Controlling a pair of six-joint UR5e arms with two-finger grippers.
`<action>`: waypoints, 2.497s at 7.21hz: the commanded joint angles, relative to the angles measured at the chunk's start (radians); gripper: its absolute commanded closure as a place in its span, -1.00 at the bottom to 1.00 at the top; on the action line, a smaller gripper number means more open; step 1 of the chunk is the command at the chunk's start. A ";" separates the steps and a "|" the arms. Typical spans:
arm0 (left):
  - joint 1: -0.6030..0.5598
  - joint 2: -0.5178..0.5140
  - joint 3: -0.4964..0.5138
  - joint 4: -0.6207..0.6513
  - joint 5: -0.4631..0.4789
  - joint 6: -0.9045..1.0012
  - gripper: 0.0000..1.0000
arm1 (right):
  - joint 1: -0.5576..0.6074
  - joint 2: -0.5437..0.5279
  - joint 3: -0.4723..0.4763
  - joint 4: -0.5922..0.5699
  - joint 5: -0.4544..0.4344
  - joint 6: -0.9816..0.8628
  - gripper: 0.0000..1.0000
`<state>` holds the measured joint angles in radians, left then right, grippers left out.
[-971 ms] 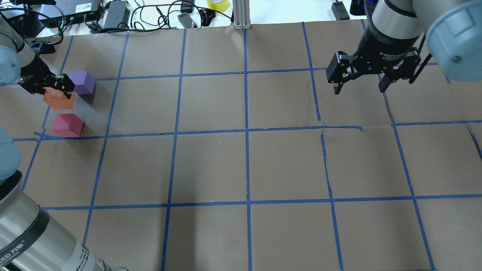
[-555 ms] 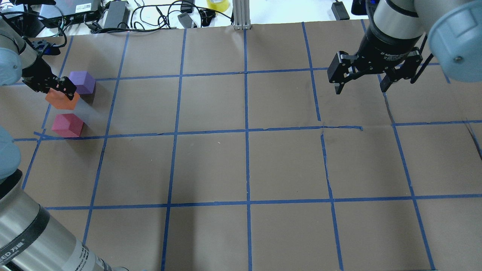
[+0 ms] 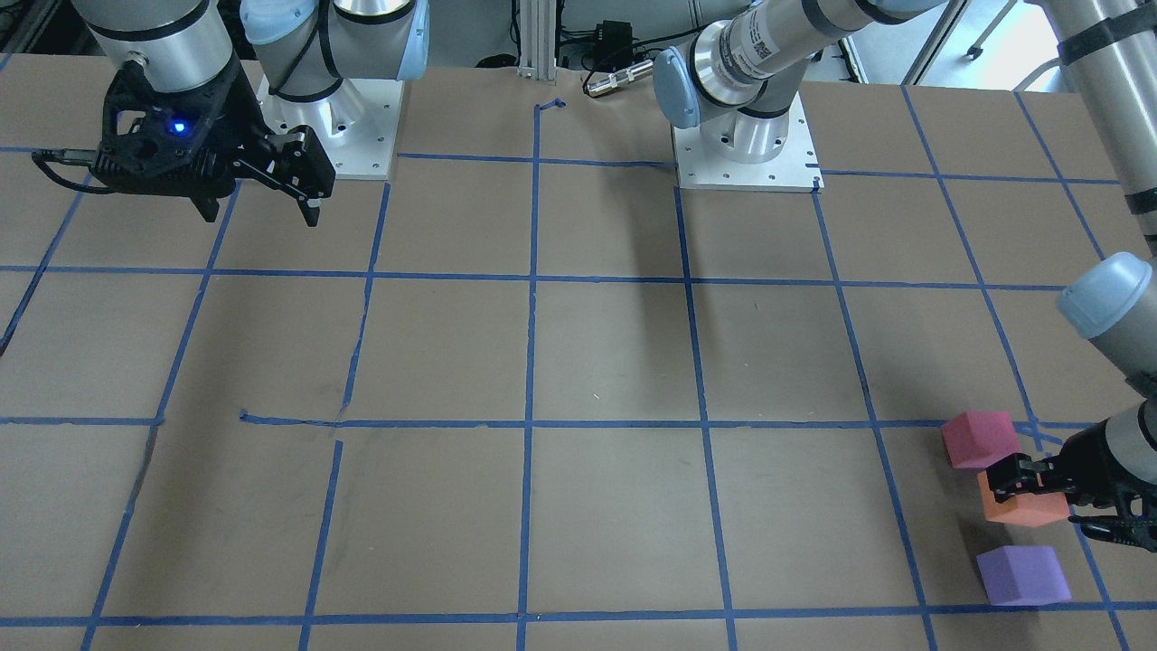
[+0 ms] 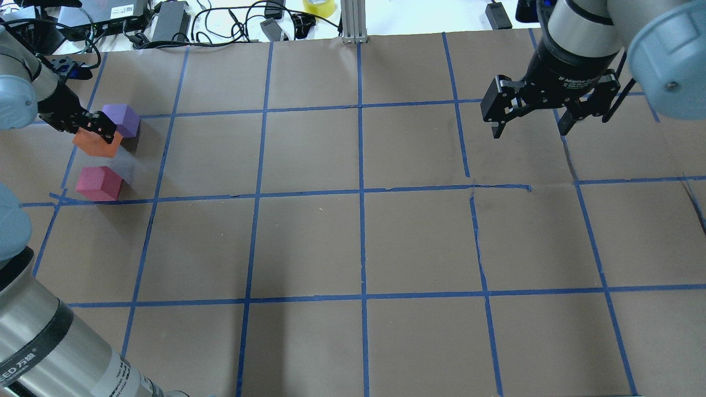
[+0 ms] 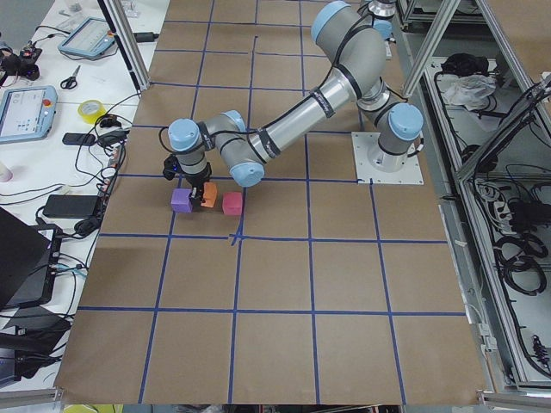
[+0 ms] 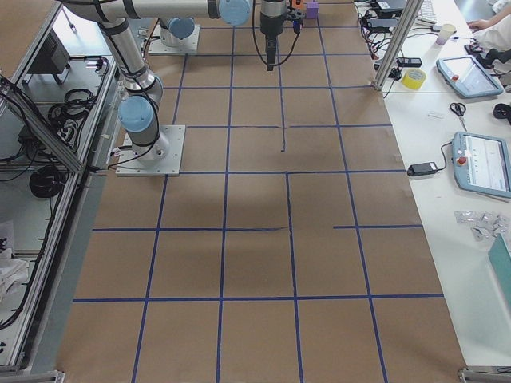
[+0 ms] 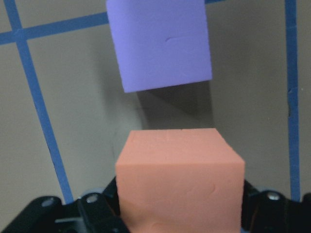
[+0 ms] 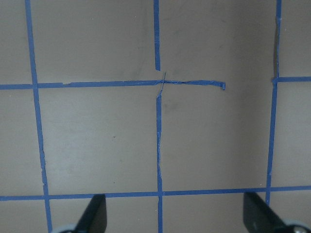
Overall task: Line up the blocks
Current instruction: 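Place the orange cube between the pink and purple cubes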
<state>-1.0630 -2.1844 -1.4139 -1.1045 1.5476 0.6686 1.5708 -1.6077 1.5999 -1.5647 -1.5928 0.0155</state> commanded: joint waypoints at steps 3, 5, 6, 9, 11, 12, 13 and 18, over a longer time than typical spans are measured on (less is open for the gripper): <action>0.002 -0.008 -0.022 0.043 0.005 -0.084 1.00 | 0.000 0.000 0.000 -0.001 -0.003 0.000 -1.00; 0.002 -0.029 -0.026 0.044 0.005 -0.106 1.00 | 0.000 0.000 0.000 0.000 -0.004 0.000 -1.00; 0.002 -0.034 -0.014 0.048 0.020 -0.110 1.00 | 0.000 0.000 0.000 0.000 -0.004 -0.002 -1.00; 0.002 -0.060 -0.027 0.106 0.025 -0.113 1.00 | 0.000 0.002 0.000 0.000 -0.004 -0.002 -1.00; 0.002 -0.063 -0.025 0.104 0.025 -0.113 1.00 | 0.000 0.002 0.000 0.000 -0.004 0.000 -1.00; 0.002 -0.067 -0.028 0.106 0.023 -0.113 0.94 | 0.000 0.002 0.000 -0.001 -0.004 0.000 -1.00; 0.002 -0.071 -0.028 0.106 0.023 -0.110 0.64 | 0.000 0.000 0.000 -0.002 -0.003 0.000 -1.00; -0.012 -0.008 -0.028 0.031 0.022 -0.103 -1.00 | 0.000 0.000 0.000 -0.003 -0.001 0.000 -1.00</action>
<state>-1.0654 -2.2295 -1.4397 -1.0231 1.5698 0.5649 1.5708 -1.6076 1.5994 -1.5671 -1.5950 0.0157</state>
